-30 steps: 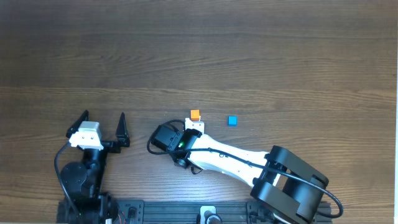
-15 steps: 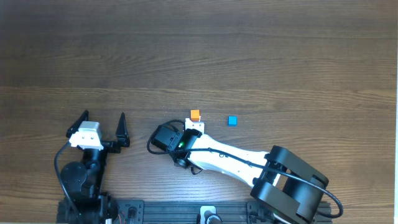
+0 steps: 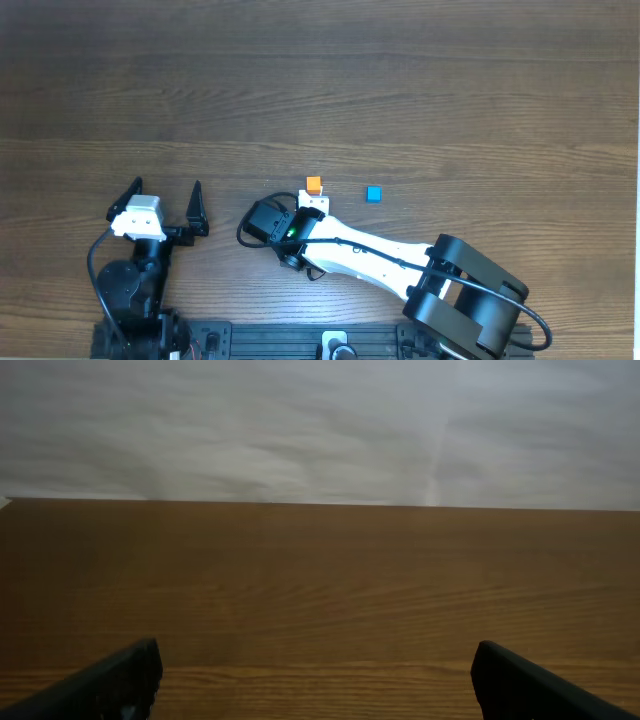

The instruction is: Stack Cubes

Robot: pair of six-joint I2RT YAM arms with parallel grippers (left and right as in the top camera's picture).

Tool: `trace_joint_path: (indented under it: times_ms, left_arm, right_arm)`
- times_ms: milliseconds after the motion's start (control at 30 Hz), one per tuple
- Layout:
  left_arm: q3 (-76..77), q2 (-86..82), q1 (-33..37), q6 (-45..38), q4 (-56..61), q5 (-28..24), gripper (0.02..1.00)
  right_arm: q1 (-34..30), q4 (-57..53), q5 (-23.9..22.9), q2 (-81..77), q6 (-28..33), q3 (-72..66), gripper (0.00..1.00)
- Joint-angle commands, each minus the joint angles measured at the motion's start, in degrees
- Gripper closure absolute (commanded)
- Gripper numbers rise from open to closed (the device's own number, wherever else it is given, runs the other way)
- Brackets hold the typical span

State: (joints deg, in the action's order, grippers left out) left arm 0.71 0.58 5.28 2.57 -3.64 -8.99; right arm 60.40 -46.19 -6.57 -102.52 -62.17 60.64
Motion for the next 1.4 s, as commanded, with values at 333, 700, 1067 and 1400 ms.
trace_joint_path:
  times_ms: [333, 700, 1067, 1400]
  left_arm:
    - [-0.3, -0.4, 0.3, -0.9, 0.0, 0.3, 0.018]
    - [-0.3, -0.4, 0.3, -0.8, 0.0, 0.3, 0.018]
    - [-0.3, -0.4, 0.3, -0.9, 0.0, 0.3, 0.020]
    - [-0.3, -0.4, 0.3, -0.9, 0.0, 0.3, 0.018]
  right_arm:
    - [-1.5, -15.0, -5.0, 8.1, -0.3, 8.8, 0.893]
    - [-11.8, -25.8, -5.2, 2.1, 13.9, 34.2, 0.925]
    - [-15.3, -25.0, -1.3, -5.0, 17.0, 34.9, 0.950]
    - [-16.0, -23.2, -0.3, -7.3, 18.2, 34.9, 0.954]
